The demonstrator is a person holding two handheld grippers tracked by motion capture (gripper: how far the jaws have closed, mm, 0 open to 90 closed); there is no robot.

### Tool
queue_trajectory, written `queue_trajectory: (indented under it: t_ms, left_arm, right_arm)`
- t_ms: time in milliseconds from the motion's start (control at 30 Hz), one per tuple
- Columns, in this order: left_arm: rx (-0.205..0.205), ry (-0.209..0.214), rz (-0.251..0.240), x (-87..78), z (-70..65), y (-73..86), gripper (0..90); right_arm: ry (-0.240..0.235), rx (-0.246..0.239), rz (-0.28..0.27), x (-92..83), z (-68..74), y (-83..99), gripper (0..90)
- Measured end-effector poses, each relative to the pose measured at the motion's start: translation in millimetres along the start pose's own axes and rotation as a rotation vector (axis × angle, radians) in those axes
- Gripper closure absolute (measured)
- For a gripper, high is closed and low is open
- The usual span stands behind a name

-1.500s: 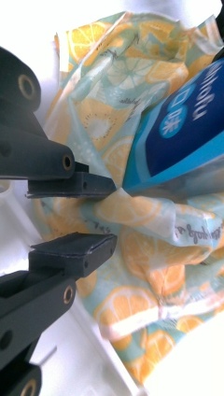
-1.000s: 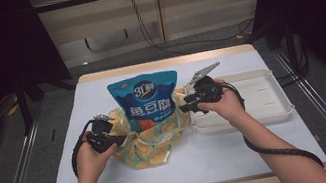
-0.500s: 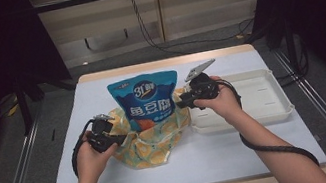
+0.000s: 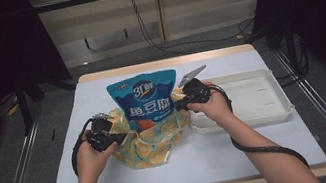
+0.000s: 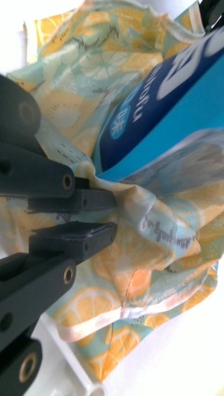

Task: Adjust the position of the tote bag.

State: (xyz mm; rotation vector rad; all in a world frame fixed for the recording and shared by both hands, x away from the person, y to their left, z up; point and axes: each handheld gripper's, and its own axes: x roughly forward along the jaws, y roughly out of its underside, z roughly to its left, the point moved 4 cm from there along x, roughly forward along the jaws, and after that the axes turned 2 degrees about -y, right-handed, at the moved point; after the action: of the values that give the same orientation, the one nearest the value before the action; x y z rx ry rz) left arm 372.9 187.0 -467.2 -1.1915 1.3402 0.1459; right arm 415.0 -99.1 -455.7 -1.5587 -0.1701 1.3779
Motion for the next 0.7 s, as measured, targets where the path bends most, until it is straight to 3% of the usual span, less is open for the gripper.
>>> queue_trajectory:
  t_ms: [167,267,300,333,567,700]
  left_arm:
    - [0.01,0.003,0.003,0.4,0.9,-0.4,83.2]
    - [-0.004,0.002,-0.003,2.0,1.4,0.1,83.2]
    - [0.011,0.005,0.014,1.7,3.2,0.9,83.1]
    - [-0.003,0.004,0.007,2.6,2.9,1.1,83.1]
    - [0.005,-0.004,0.008,1.8,2.3,1.3,82.1]
    - [-0.018,-0.003,-0.002,2.7,1.3,2.2,81.2]
  right_arm:
    - [-0.001,0.016,0.017,10.0,-3.7,6.9,86.7]
    - [-0.006,0.005,0.015,13.1,-4.4,9.0,87.5]
    - [0.006,0.006,0.019,13.5,-4.3,9.7,87.6]
    - [-0.004,0.004,0.016,14.5,-4.0,10.4,87.6]
    - [0.006,-0.009,0.023,21.0,-1.5,18.6,87.9]
    - [0.017,-0.023,0.033,23.8,0.9,19.3,86.9]
